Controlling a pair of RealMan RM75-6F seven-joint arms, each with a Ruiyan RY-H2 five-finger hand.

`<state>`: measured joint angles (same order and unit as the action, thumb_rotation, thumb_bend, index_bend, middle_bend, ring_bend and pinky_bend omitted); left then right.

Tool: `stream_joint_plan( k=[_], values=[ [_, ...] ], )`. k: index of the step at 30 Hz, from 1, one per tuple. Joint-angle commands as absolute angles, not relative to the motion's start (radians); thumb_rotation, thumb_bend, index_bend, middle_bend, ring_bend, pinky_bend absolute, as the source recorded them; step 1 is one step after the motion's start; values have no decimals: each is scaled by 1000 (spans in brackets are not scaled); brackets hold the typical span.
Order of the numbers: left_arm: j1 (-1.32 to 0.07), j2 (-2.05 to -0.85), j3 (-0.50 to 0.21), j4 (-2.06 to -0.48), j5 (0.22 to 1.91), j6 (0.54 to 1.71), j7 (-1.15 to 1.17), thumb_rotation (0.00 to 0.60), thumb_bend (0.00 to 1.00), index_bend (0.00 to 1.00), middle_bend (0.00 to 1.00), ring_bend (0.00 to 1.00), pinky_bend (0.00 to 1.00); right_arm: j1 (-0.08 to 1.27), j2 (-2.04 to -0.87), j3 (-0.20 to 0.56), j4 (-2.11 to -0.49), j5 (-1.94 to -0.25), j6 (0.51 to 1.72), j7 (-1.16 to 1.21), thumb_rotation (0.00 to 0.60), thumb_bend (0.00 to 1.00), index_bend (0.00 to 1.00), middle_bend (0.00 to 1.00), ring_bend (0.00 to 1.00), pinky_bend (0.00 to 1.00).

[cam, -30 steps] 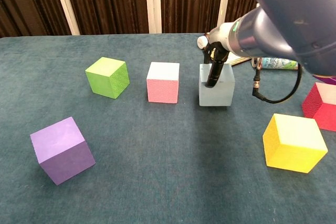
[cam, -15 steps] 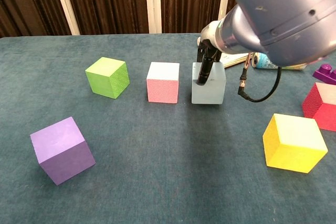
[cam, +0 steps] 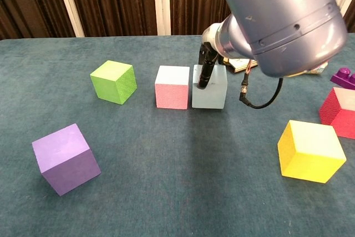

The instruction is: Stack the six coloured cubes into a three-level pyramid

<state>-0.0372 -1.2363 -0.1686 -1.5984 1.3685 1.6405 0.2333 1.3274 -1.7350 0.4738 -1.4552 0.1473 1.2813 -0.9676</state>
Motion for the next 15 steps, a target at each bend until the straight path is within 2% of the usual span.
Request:
stream_joint_plan(
  k=[1, 15],
  values=[
    [-38, -1236, -169, -1599, 1368, 1640, 234, 600, 380, 111, 0, 0, 0, 1324, -1745, 482, -1442, 145, 1277, -977, 600, 286, 398, 343, 186, 0],
    [-38, -1238, -173, -1596, 1362, 1641, 234, 600, 380, 111, 0, 0, 0, 1312, -1790, 505, -1377, 106, 1274, -1013, 600, 286, 398, 330, 185, 0]
  ],
)
